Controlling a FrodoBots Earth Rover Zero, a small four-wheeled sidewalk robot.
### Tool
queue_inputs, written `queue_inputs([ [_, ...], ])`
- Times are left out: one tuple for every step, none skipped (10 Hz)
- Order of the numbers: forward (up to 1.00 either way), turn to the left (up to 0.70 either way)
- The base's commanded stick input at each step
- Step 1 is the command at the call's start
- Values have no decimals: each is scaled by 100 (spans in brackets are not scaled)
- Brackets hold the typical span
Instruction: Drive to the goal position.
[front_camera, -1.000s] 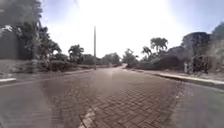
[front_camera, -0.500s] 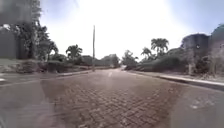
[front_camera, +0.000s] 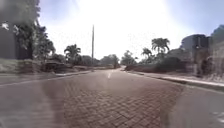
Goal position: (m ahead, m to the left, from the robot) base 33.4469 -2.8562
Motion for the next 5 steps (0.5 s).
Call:
queue_inputs([
  [100,0],
  [100,0],
  [100,0],
  [100,0],
  [100,0],
])
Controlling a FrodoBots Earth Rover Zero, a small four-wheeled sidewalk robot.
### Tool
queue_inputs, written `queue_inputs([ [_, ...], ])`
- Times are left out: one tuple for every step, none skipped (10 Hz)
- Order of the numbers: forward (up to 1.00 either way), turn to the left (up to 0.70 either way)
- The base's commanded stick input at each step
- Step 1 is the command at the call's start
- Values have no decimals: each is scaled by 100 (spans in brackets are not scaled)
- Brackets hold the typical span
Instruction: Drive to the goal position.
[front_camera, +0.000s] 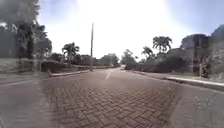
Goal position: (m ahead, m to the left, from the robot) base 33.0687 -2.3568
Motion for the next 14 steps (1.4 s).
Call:
queue_inputs([
  [100,0],
  [100,0],
  [100,0],
  [100,0],
  [100,0],
  [100,0],
  [100,0],
  [100,0],
  [100,0],
  [100,0],
  [100,0],
  [100,0],
  [100,0],
  [100,0],
])
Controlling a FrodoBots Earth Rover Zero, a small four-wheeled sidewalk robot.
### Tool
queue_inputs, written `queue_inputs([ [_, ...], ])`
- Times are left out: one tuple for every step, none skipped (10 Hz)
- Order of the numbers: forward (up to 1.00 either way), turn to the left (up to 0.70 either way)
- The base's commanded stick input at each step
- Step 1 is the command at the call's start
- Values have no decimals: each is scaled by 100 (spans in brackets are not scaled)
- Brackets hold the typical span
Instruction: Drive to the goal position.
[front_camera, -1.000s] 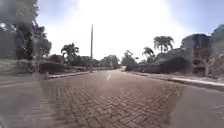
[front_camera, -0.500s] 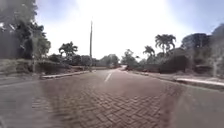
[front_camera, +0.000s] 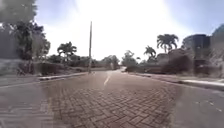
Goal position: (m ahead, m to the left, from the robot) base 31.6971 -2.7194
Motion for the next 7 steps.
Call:
queue_inputs([
  [100,0],
  [100,0],
  [100,0],
  [100,0],
  [100,0],
  [100,0],
  [100,0],
])
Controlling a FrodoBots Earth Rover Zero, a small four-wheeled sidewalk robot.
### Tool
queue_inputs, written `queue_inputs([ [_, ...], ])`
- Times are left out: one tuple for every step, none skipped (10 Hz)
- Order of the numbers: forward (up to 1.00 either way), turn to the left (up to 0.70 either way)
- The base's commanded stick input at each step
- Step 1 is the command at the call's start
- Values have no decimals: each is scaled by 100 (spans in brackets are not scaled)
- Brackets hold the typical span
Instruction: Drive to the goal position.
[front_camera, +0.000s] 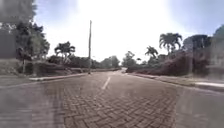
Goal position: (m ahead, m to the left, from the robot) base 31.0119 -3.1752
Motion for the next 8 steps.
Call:
queue_inputs([
  [100,0],
  [100,0],
  [100,0],
  [100,0],
  [100,0],
  [100,0],
  [100,0],
  [100,0],
])
